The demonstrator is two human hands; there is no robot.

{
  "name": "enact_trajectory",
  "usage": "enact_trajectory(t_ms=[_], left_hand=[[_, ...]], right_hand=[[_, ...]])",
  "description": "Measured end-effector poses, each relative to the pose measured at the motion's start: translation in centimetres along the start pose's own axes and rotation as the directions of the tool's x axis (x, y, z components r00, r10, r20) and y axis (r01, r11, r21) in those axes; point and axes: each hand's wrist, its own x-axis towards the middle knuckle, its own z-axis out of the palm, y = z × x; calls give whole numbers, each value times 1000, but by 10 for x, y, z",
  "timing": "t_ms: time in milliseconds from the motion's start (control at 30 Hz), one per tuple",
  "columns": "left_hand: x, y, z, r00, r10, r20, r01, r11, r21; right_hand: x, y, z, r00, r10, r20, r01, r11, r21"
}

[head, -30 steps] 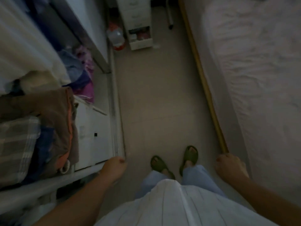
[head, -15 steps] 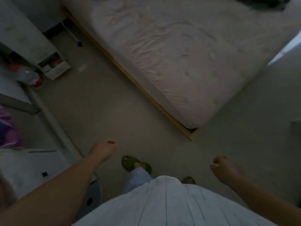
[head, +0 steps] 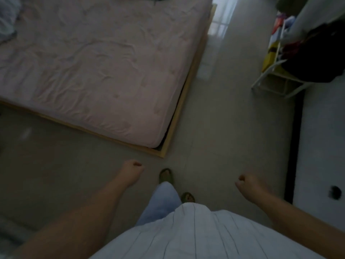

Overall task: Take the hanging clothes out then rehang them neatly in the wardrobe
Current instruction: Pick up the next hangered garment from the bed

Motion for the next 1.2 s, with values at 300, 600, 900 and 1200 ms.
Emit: enact_trajectory(t_ms=[300,600,900,1200], left_hand=[[75,133,24,984,77,164,-104,981,163],[170,337,-33,987,141,72,-156,945,287],[219,459,-23,1000,-28,-10,28,998,47],[286,575,-52,978,-178,-107,153,967,-202]], right_hand=[[75,17,-90,990,134,49,-138,987,84],[212,-27,-243,988,137,-69,-114,957,265],[362,-67,-391,1000,-15,23,11,986,166],[497,-150,-583,985,-172,-23,173,984,30]])
